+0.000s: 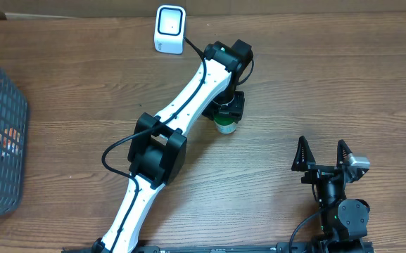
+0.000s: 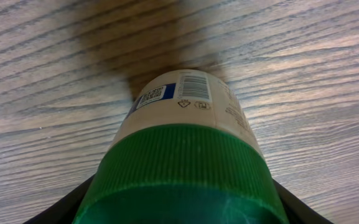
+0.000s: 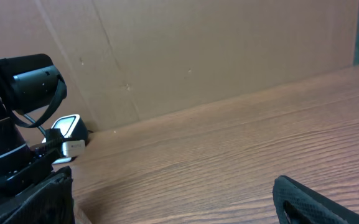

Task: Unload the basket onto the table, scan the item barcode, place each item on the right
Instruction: 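Place the green-capped jar on the table near the scanner, release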

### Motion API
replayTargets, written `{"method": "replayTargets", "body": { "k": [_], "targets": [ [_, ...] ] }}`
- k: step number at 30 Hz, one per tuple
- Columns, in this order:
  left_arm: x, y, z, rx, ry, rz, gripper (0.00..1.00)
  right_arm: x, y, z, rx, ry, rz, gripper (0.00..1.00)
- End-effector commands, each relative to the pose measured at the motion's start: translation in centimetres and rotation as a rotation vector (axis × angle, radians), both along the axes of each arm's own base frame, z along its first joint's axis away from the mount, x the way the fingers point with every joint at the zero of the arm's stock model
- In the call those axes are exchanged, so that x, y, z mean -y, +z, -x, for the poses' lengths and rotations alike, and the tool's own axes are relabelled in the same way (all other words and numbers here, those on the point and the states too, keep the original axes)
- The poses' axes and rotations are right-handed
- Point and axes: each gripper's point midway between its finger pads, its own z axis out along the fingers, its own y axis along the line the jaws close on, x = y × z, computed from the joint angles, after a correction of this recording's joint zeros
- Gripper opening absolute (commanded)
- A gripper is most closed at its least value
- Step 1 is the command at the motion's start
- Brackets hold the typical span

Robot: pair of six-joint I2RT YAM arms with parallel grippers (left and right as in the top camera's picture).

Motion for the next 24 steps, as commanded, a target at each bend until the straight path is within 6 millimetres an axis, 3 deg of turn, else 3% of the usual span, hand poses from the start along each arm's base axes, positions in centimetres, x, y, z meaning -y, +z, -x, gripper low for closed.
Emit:
{"method": "replayTargets", "body": {
  "k": [1,2,6,7,9,12,14,19,24],
  "targets": [
    [-0.1,0.4,0.0,-0.004,0.021,0.007,0.57,0.0,-0.2,0.0,0.002,-0.002,0.002,1.00],
    [-0.1,0.4,0.1,-0.007,0.020,0.004,0.67,0.0,-0.2,0.0,0.002,-0.002,0.002,1.00],
    [-0.1,0.4,0.1,-0.006,0.021,0.005,0.85,0.0,-0.2,0.0,0.002,-0.002,0.002,1.00],
    [0.0,0.5,0.0,-0.001,0.021,0.009,0.95,0.0,-0.2,0.0,0.002,-0.002,0.002,1.00],
    [0.2,0.8,-0.4,0.017,0.021,0.021,1.00,0.0,-0.2,0.0,0.002,-0.002,0.002,1.00],
    [0.5,1.8,-1.2,0.053,0.022,0.043,1.00,0.0,-0.2,0.0,0.002,-0.002,0.002,1.00],
    [0.8,3.5,-2.2,0.103,0.007,0.074,1.00,0.0,-0.2,0.0,0.002,-0.002,0.002,1.00],
    [-0.6,12.5,-5.1,0.282,0.045,0.174,1.00,0.0,-0.2,0.0,0.002,-0.002,0.002,1.00],
    [-5.8,22.3,-6.0,0.490,0.114,0.242,0.96,0.0,-0.2,0.0,0.002,-0.002,0.002,1.00]
  ]
}}
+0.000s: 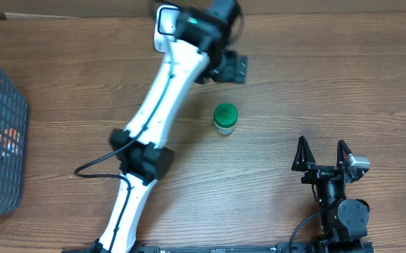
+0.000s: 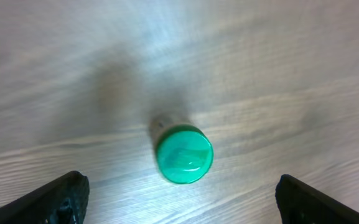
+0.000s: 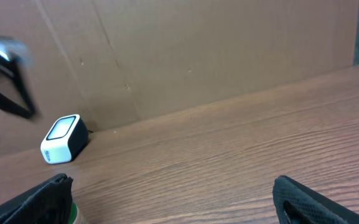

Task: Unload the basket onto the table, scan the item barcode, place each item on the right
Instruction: 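Place the green-capped jar on the table near the scanner, release, then reach the left gripper into the basket and grasp the green tissue pack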

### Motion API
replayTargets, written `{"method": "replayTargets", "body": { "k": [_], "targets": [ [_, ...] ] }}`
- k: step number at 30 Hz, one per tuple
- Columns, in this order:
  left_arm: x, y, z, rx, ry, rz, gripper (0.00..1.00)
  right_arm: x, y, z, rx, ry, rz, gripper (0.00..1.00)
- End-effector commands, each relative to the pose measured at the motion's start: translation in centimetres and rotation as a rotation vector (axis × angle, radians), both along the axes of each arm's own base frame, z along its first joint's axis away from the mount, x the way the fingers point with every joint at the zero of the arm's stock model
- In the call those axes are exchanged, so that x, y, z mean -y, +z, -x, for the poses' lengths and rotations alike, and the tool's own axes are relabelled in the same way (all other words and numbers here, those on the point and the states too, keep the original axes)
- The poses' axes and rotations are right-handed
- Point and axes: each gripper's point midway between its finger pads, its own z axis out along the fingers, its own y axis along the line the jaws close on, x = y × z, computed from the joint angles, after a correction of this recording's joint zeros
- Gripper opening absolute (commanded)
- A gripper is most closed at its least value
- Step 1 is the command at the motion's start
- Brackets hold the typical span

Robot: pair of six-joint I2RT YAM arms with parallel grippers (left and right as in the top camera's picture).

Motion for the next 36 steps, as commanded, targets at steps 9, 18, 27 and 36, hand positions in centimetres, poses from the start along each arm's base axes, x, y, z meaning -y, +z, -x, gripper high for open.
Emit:
{"method": "replayTargets", "body": {
  "k": [9,18,27,36],
  "targets": [
    [-20.1,22.9,2.7,0.565,0.381,0.114,0.96,0.0,-0.2,0.0,0.002,-0.001,0.003,1.00],
    [-42.5,26.7,10.3,0.697,1.026,-0.042,0.98,0.0,-0.2,0.0,0.002,-0.001,0.003,1.00],
    [-55.0,18.3,17.8,0.375,1.465,-0.137,0.96,0.0,-0.2,0.0,0.002,-0.001,0.003,1.00],
    [-61.2,7.5,21.3,0.067,1.623,-0.192,0.91,0.0,-0.2,0.0,0.002,-0.001,0.003,1.00]
  ]
}}
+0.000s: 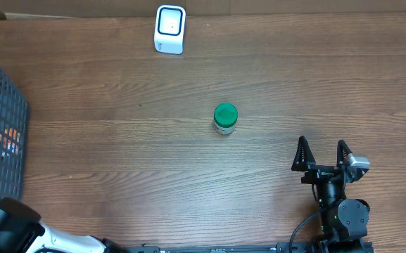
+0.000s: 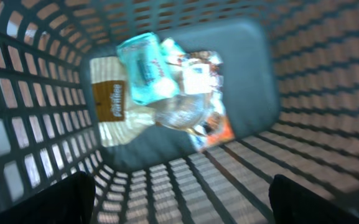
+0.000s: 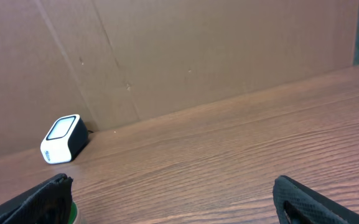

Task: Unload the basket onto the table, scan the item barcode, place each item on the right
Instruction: 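Reach the left gripper into the basket and grasp the green tissue pack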

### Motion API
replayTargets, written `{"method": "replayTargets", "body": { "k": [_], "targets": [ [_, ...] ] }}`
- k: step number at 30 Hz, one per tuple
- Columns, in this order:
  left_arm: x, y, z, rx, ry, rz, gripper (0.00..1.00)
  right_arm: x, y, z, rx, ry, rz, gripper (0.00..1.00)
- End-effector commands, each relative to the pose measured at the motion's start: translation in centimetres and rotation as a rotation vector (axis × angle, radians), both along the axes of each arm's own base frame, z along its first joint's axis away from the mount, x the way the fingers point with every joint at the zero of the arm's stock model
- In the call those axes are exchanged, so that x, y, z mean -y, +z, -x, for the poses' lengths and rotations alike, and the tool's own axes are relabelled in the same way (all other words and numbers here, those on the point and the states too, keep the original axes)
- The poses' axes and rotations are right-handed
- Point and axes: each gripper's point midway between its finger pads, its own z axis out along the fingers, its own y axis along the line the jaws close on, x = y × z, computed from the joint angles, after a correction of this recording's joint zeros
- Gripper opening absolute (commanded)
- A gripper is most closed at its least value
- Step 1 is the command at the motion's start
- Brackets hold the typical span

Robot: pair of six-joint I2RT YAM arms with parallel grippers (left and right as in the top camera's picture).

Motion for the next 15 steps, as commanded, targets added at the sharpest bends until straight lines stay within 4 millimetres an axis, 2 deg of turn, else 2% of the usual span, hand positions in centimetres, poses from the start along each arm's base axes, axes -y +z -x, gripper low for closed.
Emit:
{"method": "replayTargets", "body": {
  "k": [1,11,15],
  "targets": [
    [-1.9,-4.1,0.8,-0.066,0.043,0.041,0.92,0.0,-0.2,0.0,0.002,-0.001,0.003,1.00],
    [-4.3,-13.7,-0.8,-0.100,-0.018,0.046,1.00,0.0,-0.2,0.0,0.002,-0.001,0.003,1.00],
    [-5.5,-15.8,-1.5,-0.085,-0.037,0.002,1.00,0.0,-0.2,0.0,0.002,-0.001,0.003,1.00]
  ]
}}
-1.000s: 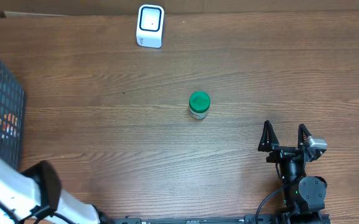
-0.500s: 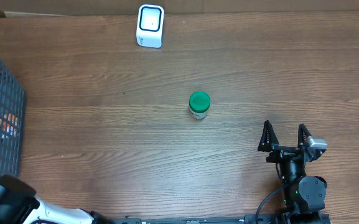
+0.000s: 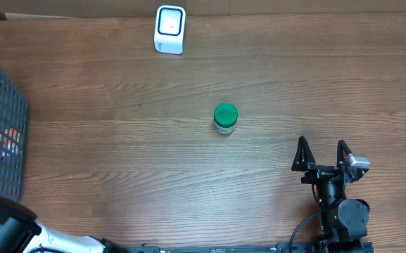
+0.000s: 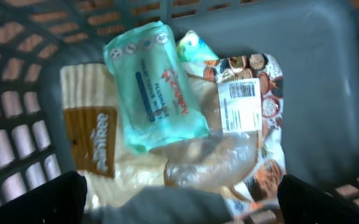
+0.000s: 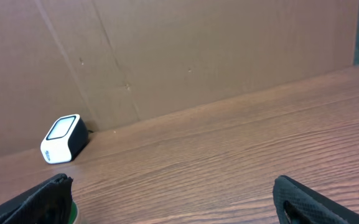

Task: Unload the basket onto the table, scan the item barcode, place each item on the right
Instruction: 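Reach the left gripper into the basket and grasp the green tissue pack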

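Observation:
A white bottle with a green cap stands upright mid-table. The white scanner sits at the far edge and also shows as the scanner against the cardboard wall. My left gripper is open, low inside the grey basket, with nothing between its fingers. Below it lie a teal packet, a snack bag with a barcode label and a tan packet. My right gripper stands open at the near right, holding nothing.
The basket stands at the table's left edge, its mesh walls around my left gripper. Part of the left arm shows at the near left corner. A cardboard wall runs along the far edge.
My left gripper has come lower into the basket, so the packets now look larger and closer. The bottle, scanner and right arm have not moved.
My left gripper was around the green-capped bottle standing on the table. Then it was open and higher up, near the scanner, the bottle left standing. Then it hung over the basket at the left, and now it is down among the basket's walls.

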### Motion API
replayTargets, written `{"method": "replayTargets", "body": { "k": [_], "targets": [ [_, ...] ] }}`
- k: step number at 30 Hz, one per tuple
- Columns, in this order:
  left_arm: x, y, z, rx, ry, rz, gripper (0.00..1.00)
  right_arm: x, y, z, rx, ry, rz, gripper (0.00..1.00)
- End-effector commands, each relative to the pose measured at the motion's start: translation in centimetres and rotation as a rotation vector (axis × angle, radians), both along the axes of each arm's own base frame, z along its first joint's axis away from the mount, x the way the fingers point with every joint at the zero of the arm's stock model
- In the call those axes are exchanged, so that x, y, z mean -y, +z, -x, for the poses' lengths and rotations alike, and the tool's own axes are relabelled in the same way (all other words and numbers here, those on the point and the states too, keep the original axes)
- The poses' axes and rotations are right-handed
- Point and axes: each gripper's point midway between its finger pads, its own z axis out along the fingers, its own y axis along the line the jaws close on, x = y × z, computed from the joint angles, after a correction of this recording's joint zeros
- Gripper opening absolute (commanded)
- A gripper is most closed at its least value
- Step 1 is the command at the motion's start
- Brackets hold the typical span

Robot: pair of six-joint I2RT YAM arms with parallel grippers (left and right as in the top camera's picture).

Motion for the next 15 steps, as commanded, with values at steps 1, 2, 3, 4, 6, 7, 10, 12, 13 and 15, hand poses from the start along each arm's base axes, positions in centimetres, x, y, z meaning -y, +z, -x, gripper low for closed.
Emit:
{"method": "replayTargets", "body": {
  "k": [1,2,3,4,6,7,10,12,13,15],
  "targets": [
    [-0.7,-2.0,-0.3,-0.014,-0.050,-0.039,1.00,0.0,-0.2,0.0,0.002,-0.002,0.003,1.00],
    [-1.0,-2.2,-0.6,-0.011,-0.062,-0.056,1.00,0.0,-0.2,0.0,0.002,-0.002,0.003,1.00],
    [-1.3,-2.6,-0.7,-0.008,-0.068,-0.068,1.00,0.0,-0.2,0.0,0.002,-0.002,0.003,1.00],
    [-1.6,-2.9,-0.8,-0.008,-0.067,-0.075,1.00,0.0,-0.2,0.0,0.002,-0.002,0.003,1.00],
    [-2.3,-3.7,-0.9,-0.021,-0.060,-0.086,1.00,0.0,-0.2,0.0,0.002,-0.002,0.003,1.00],
    [-2.5,-4.2,-1.0,-0.025,-0.067,-0.085,1.00,0.0,-0.2,0.0,0.002,-0.002,0.003,1.00],
    [-2.9,-6.1,-1.2,-0.049,-0.085,-0.068,1.00,0.0,-0.2,0.0,0.002,-0.002,0.003,1.00],
    [-3.0,-7.1,-1.2,-0.065,-0.096,-0.056,1.00,0.0,-0.2,0.0,0.002,-0.002,0.003,1.00],
    [-3.1,-7.7,-1.1,-0.079,-0.095,-0.050,1.00,0.0,-0.2,0.0,0.002,-0.002,0.003,1.00],
    [-3.3,-8.8,-0.7,-0.106,-0.089,-0.042,1.00,0.0,-0.2,0.0,0.002,-0.002,0.003,1.00]
  ]
}}
